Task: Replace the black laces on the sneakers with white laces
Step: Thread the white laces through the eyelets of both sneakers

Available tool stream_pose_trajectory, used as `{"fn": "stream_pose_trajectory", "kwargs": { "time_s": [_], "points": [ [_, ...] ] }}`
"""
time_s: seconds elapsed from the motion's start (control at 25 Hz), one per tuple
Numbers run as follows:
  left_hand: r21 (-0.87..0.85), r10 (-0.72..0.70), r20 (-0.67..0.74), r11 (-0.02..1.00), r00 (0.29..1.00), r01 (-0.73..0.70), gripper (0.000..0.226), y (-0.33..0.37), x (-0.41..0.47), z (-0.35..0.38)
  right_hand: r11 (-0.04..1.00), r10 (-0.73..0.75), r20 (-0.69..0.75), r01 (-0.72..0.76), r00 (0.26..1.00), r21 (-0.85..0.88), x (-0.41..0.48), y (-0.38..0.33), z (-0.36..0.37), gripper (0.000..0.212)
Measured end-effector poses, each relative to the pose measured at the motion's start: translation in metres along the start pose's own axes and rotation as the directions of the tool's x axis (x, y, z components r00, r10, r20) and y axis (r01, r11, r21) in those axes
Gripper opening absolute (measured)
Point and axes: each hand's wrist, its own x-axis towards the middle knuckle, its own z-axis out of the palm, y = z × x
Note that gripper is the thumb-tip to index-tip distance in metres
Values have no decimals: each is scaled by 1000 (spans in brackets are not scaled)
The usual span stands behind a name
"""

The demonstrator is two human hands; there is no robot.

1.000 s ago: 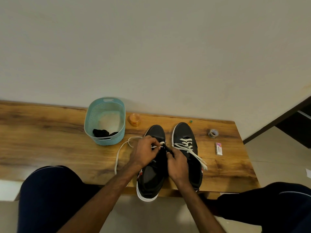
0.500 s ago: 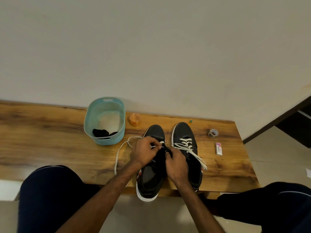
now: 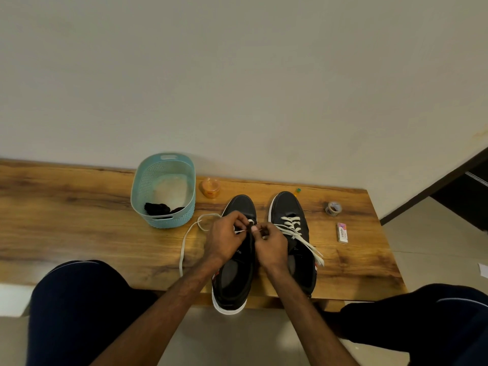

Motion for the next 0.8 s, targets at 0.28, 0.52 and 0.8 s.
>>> {"fn": "stream_pose_trajectory", "kwargs": {
  "time_s": [0.28,0.52,0.8],
  "points": [
    [414,93,-146,910,985,-24,72,-10,-22,0,951,-4,-177,59,984,304,-5,-13,-2,6],
    [434,-19,-204,894,979,108,91,-18,-51,2,943,-147,-62,158,987,291,-3,-16,-35,10],
    [397,-213,-265,865,940,307,82,-15,-72,2,721,-281,257,380,925,-580,-12,-16,-27,18]
  ]
}}
